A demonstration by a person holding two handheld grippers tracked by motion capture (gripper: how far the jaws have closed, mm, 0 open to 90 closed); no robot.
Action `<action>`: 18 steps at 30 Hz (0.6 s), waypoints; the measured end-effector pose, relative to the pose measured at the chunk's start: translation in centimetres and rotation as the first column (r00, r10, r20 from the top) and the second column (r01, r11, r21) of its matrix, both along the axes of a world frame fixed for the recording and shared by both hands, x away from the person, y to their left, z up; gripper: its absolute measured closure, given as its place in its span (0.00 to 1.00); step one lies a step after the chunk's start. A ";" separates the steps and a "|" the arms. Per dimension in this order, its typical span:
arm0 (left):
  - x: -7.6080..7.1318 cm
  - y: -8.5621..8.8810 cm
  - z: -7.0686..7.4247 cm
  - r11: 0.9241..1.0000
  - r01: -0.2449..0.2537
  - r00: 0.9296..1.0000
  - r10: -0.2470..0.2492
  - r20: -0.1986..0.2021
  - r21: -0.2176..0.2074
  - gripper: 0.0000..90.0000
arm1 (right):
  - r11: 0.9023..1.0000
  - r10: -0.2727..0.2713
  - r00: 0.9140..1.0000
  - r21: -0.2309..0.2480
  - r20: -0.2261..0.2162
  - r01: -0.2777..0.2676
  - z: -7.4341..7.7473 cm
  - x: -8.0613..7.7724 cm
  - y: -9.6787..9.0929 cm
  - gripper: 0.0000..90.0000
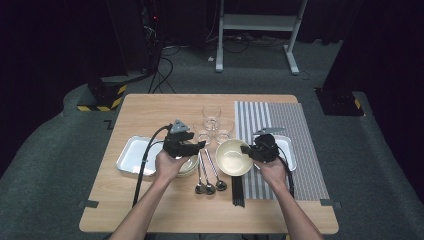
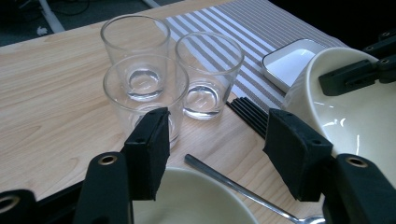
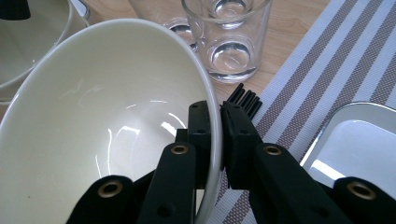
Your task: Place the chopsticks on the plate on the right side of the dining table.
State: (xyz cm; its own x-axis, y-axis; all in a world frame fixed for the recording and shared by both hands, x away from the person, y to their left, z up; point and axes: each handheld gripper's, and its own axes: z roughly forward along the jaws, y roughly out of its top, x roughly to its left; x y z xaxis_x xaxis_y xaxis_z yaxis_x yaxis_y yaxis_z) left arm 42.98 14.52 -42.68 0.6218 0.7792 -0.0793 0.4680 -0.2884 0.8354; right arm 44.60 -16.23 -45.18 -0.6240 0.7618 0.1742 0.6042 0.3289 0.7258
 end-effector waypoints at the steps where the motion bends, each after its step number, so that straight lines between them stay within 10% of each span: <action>1: 0.0 0.1 0.0 1.000 -0.002 1.000 0.002 -0.001 0.001 0.45 | 1.000 -0.001 1.000 -0.001 0.002 0.001 0.0 0.0 -0.1 0.92; 18: -1.1 2.3 0.2 0.998 -0.064 0.998 0.064 0.022 0.002 0.43 | 0.999 -0.044 0.999 0.013 0.003 0.044 0.3 0.1 -1.4 0.92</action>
